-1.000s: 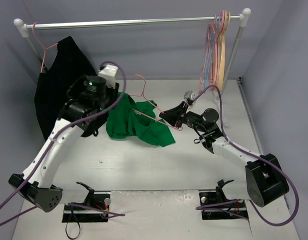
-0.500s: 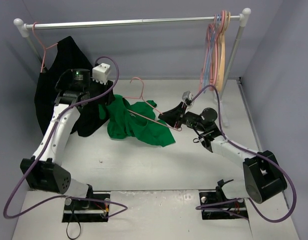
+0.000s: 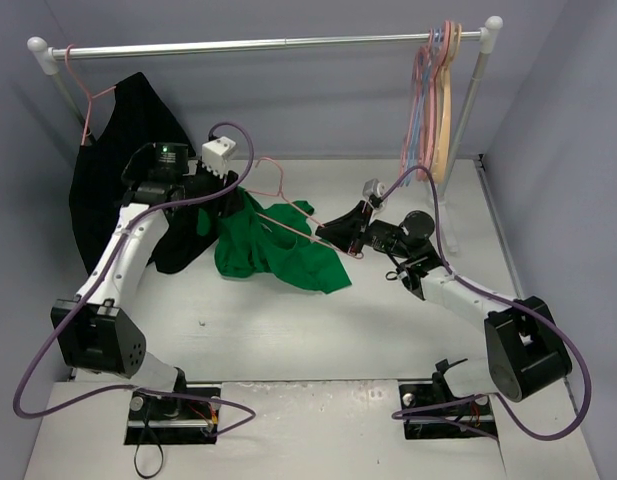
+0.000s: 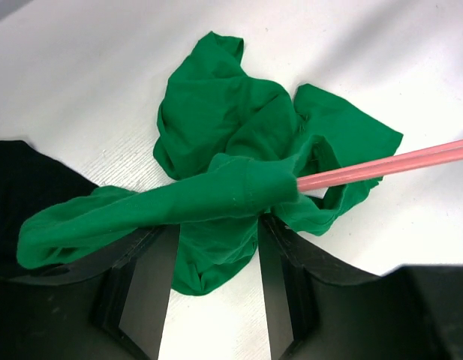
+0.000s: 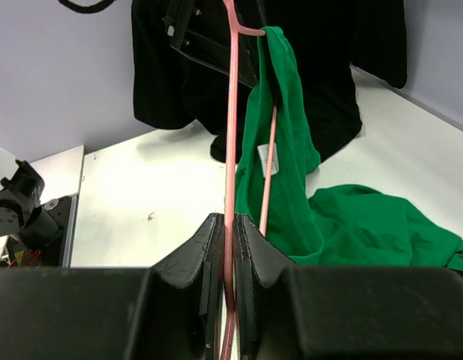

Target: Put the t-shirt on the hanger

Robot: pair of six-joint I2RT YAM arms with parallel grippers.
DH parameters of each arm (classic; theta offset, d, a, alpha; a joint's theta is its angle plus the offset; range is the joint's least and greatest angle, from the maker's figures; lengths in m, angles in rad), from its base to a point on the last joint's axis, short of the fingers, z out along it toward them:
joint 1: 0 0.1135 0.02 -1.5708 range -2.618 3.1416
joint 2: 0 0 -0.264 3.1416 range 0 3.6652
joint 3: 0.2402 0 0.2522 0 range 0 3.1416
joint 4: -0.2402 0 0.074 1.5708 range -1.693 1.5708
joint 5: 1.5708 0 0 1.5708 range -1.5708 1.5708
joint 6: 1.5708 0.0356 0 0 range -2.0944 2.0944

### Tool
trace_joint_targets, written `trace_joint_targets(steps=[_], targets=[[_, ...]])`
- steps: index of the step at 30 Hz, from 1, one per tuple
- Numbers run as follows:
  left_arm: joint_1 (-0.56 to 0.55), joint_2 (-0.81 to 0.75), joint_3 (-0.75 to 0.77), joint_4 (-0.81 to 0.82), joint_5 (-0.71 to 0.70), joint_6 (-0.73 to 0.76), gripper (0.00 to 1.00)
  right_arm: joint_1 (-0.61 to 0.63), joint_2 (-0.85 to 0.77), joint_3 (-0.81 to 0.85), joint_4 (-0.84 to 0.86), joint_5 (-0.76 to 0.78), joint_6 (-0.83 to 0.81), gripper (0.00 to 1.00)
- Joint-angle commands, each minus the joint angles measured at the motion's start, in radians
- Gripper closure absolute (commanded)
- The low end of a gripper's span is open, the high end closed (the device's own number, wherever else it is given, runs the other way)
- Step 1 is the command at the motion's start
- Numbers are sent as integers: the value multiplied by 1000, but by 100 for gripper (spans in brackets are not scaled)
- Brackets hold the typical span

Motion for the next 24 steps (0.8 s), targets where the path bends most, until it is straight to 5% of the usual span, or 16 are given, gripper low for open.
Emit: trace_joint_targets(steps=[1, 24], targets=[[0, -86, -18, 138, 25, 16, 54, -3, -10, 61, 105, -42, -14, 100], [6, -191, -33, 113, -120, -18, 45, -4, 7, 73, 117, -41, -2, 100]])
